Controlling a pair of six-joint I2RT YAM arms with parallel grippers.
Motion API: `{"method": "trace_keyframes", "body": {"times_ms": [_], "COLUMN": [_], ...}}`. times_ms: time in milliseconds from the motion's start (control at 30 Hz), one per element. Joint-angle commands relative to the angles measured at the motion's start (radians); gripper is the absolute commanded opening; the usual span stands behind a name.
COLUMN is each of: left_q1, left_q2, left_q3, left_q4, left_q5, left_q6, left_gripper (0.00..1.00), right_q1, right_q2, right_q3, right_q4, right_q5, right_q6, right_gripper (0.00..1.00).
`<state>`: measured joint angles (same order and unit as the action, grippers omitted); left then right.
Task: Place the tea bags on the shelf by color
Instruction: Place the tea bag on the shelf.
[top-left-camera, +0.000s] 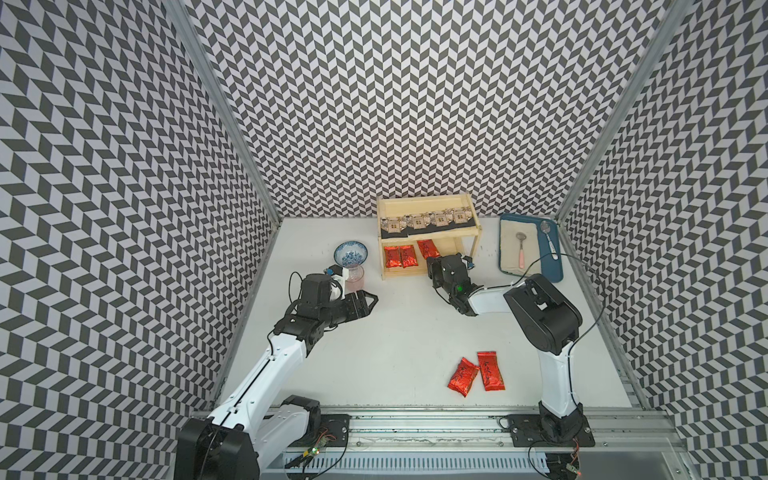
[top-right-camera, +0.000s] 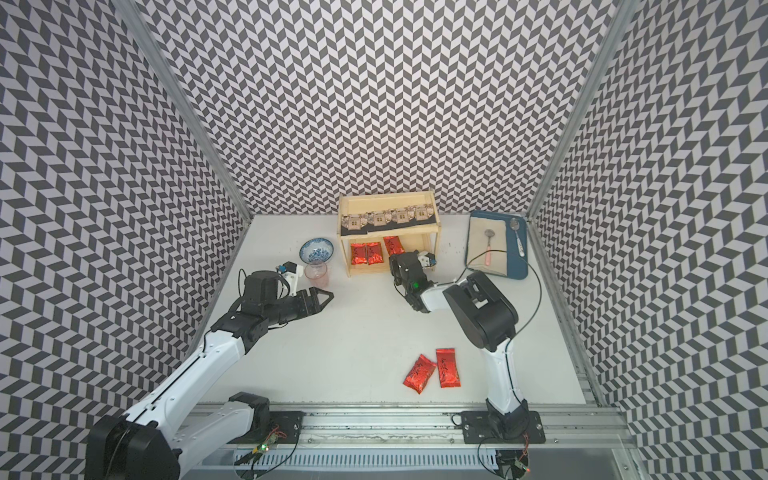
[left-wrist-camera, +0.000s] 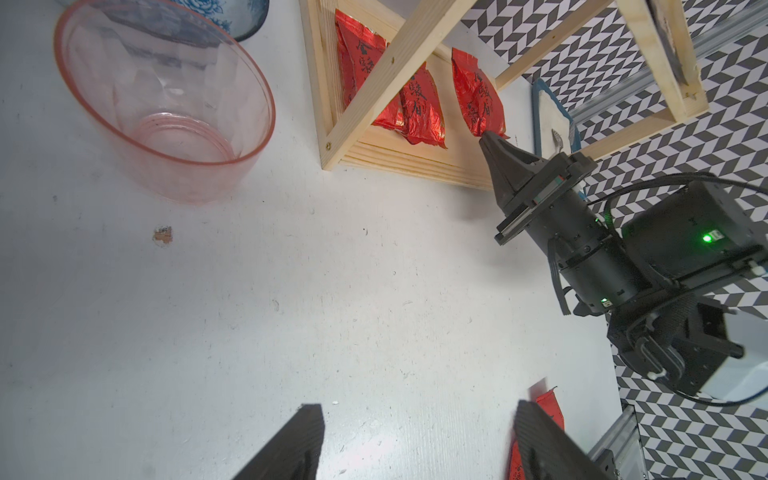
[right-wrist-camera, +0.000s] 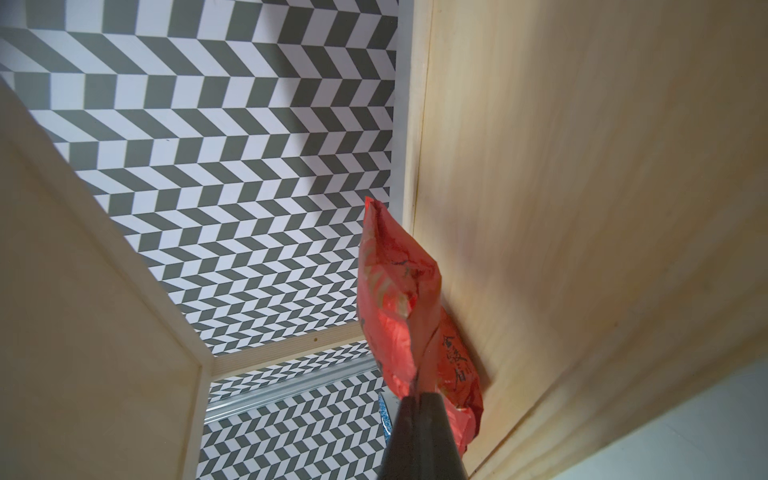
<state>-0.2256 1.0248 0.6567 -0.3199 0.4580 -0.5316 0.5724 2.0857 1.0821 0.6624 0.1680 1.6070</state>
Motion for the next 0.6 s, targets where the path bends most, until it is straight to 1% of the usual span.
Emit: {"method": "trace_keyframes", "body": {"times_ms": [0,400,567], "left_q1": [0.006,0.005,0.004], "left_q2": [-0.001,0.011,0.016], "left_q3": [0.026,0.018,0.017], "left_q4": [0.007,0.016,0.016], "left_q5": [0.011,0.026,0.025], "left_q6": [0.013,0.007,0.007], "left_gripper": [0.77,0.77,0.77], "right_q1": [-0.003,0.001,0.007], "right_q2": [0.035,0.086,0.099], "right_q3": [0.021,0.053,0.066], "right_q4": [0.031,0.043,0.053], "right_q5": [-0.003,-0.03,-0.046], "right_q6": [0.016,0.038,0.051], "right_gripper": [0.0,0.01,0.03]}}
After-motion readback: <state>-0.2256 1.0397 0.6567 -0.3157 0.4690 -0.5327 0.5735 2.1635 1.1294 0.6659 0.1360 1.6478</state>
